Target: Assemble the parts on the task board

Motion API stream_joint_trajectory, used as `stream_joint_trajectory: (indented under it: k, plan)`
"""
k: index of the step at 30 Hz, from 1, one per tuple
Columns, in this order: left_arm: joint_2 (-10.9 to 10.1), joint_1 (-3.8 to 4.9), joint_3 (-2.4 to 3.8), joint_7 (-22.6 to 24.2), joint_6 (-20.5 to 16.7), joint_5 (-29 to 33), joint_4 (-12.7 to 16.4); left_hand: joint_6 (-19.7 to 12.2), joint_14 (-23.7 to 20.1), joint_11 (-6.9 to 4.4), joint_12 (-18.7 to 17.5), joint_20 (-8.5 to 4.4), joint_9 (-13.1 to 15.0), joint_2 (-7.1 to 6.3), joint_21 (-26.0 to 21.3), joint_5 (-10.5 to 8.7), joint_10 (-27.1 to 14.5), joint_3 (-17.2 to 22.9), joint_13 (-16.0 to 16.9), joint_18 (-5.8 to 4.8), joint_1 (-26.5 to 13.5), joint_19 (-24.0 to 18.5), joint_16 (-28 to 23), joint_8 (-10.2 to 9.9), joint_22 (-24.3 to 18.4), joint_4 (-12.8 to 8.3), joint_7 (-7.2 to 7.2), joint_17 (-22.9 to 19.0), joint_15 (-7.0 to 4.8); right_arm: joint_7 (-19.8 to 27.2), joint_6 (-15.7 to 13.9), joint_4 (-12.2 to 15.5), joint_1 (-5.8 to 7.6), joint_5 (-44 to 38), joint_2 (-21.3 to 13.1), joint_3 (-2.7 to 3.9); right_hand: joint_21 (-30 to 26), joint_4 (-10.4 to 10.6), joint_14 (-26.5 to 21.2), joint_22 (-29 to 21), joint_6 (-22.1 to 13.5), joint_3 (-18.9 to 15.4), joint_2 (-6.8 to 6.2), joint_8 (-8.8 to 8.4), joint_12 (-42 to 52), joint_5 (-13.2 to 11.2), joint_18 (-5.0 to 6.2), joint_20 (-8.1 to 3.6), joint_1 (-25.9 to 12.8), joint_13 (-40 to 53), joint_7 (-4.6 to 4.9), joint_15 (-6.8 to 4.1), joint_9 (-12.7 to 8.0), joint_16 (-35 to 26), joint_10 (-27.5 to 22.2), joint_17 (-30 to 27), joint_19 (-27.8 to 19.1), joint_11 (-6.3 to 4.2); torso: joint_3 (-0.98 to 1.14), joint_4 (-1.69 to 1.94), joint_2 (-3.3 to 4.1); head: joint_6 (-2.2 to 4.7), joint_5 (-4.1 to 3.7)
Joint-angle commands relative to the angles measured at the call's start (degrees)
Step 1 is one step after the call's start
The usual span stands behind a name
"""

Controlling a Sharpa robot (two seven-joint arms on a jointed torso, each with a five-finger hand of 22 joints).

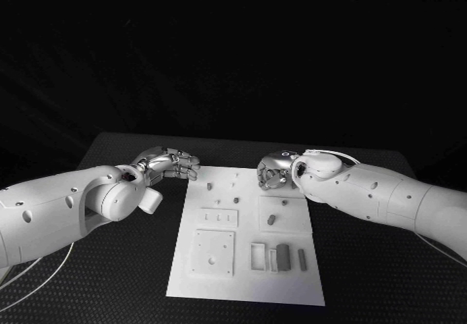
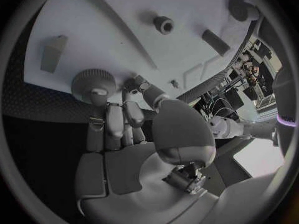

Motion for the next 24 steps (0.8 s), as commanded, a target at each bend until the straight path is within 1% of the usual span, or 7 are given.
stream_joint_trajectory:
  k: [1,6,8,12,18,20,24]
  plan:
    - [0.11,0.03,0.03,0.24,1.0,-0.16,0.04,0.07,-0.06,0.2,-0.4,-0.33,-0.09,0.0,-0.19,-0.08,0.06,-0.06,-0.08,0.42,-0.5,0.03,-0.31,-0.21,-0.06,0.05,0.69,0.06,0.24,-1.06,1.72,-0.12,-0.66,-1.64,0.03,-0.37,0.26,0.19,0.4,1.31,0.21,0.33,0.24,-0.3,0.3,-0.12,1.11,-0.2,-0.43,0.0,-0.14,-0.23,-0.14,0.29,0.35,0.21,0.03,-0.12,-0.04,0.07,0.03,-0.13,-0.05]
    - [0.06,0.03,0.03,0.2,0.9,-0.16,0.04,0.08,-0.06,0.2,-0.41,-0.33,-0.09,0.01,-0.21,-0.08,0.07,-0.05,-0.09,0.42,-0.51,0.03,-0.33,-0.22,-0.06,0.05,0.69,0.07,0.24,-1.66,0.08,-0.01,-0.73,-2.82,-0.04,-0.37,0.59,0.11,0.66,1.28,1.22,1.32,1.16,0.08,0.57,-0.12,1.11,-0.39,0.19,0.35,-0.49,-0.5,0.07,0.41,0.75,0.38,0.04,-0.45,-0.05,0.0,-0.01,-0.19,0.01]
    - [0.05,0.03,0.03,0.19,0.93,-0.16,0.05,0.08,-0.06,0.2,-0.41,-0.33,-0.09,0.01,-0.21,-0.08,0.08,-0.05,-0.09,0.42,-0.51,0.03,-0.33,-0.22,-0.06,0.05,0.69,0.07,0.24,-1.94,-0.58,0.19,-0.77,-3.74,-0.09,-0.37,0.62,0.55,0.73,1.19,2.05,3.25,0.92,0.39,0.59,-0.09,1.11,-0.38,0.82,0.4,-0.75,-0.71,0.22,0.4,0.88,0.39,0.03,-0.69,-0.05,-0.03,-0.01,-0.24,0.11]
    - [0.04,0.03,0.03,0.18,0.91,-0.16,0.07,0.08,-0.06,0.2,-0.42,-0.34,-0.1,0.01,-0.21,-0.08,0.08,-0.04,-0.09,0.41,-0.52,0.03,-0.34,-0.22,-0.06,0.05,0.69,0.08,0.24,-2.13,-1.23,0.41,-0.84,-4.47,-0.15,-0.37,0.95,0.31,0.73,1.24,4.81,5.9,1.63,1.57,0.51,-0.1,1.11,-0.3,0.5,0.31,-1.63,-1.43,0.8,0.37,1.02,0.26,-0.05,-1.53,-0.08,-0.04,0.0,-0.19,0.05]
    - [-0.04,0.03,0.03,0.16,0.89,-0.16,0.11,0.08,-0.06,0.2,-0.44,-0.34,-0.11,0.0,-0.23,-0.08,0.09,-0.04,-0.1,0.41,-0.53,0.04,-0.35,-0.23,-0.06,0.05,0.69,0.1,0.24,-2.01,-2.58,0.77,-0.87,-4.6,-0.2,-0.37,1.19,0.13,0.74,1.26,5.76,6.99,2.11,1.95,0.41,-0.11,1.11,-0.38,0.43,0.22,-1.99,-1.77,1.11,0.37,1.03,0.23,-0.17,-1.87,-0.11,-0.03,0.01,-0.09,-0.02]
    - [-0.03,0.03,0.03,0.15,0.88,-0.16,0.11,0.08,-0.05,0.2,-0.44,-0.34,-0.11,0.0,-0.23,-0.08,0.09,-0.03,-0.1,0.41,-0.53,0.04,-0.36,-0.23,-0.06,0.05,0.69,0.11,0.24,-2.21,-3.74,1.03,-0.88,-4.6,-0.24,-0.37,1.23,0.12,0.73,1.25,5.88,7.12,2.11,1.99,0.37,-0.11,1.11,-0.39,0.37,0.15,-2.04,-1.82,1.17,0.37,1.01,0.22,-0.2,-1.91,-0.11,-0.03,0.01,-0.09,-0.03]
    - [0.0,0.03,0.03,0.17,0.86,-0.17,0.11,0.09,-0.05,0.2,-0.45,-0.34,-0.12,0.0,-0.24,-0.08,0.11,-0.03,-0.11,0.41,-0.54,0.04,-0.37,-0.24,-0.06,0.05,0.69,0.12,0.24,-3.48,-7.59,1.99,-0.9,-4.95,-0.4,-0.37,1.28,0.1,0.67,1.25,6.0,7.23,2.02,2.04,0.24,-0.11,1.11,-0.4,0.29,-0.04,-2.09,-1.87,1.23,0.34,0.94,0.13,-0.23,-1.97,-0.13,-0.02,0.02,0.2,-0.02]
